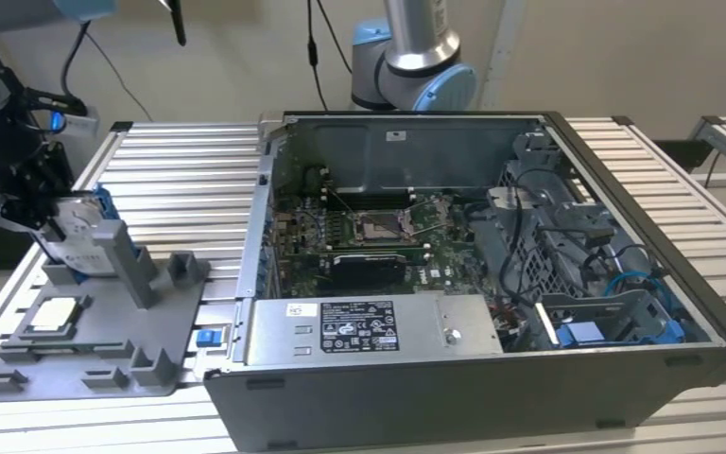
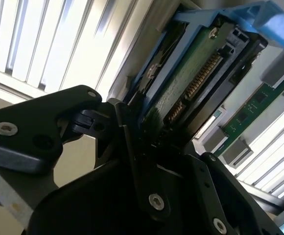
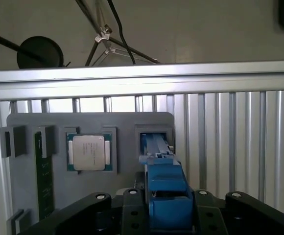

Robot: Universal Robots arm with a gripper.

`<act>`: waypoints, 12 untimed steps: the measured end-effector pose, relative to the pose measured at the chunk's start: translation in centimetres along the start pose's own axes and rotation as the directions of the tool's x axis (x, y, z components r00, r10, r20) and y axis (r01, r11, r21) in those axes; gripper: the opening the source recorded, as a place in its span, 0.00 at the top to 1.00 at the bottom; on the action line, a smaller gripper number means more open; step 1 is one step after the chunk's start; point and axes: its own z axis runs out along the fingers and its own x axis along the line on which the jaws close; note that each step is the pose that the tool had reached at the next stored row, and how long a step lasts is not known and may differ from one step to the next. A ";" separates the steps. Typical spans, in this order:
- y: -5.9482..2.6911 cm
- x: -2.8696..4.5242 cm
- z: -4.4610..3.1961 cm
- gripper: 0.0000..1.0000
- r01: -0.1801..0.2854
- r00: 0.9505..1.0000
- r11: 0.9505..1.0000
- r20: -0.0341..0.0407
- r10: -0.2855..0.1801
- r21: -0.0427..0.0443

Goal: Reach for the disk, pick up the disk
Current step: 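Pick up the disk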

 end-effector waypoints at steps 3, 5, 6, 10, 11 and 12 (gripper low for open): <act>0.00 -0.01 -0.31 1.00 0.000 1.000 1.000 0.000 0.000 0.000; -0.01 -0.02 -0.54 1.00 0.000 1.000 1.000 0.000 0.000 0.000; 0.00 -0.02 -0.65 1.00 0.000 1.000 1.000 0.000 0.000 0.000; -0.01 -0.03 -1.13 1.00 0.000 1.000 1.000 0.000 0.000 0.000; -0.01 -0.04 -1.26 1.00 0.000 1.000 1.000 0.000 0.000 0.000; -0.01 -0.04 -1.39 1.00 0.000 1.000 1.000 0.000 0.000 0.000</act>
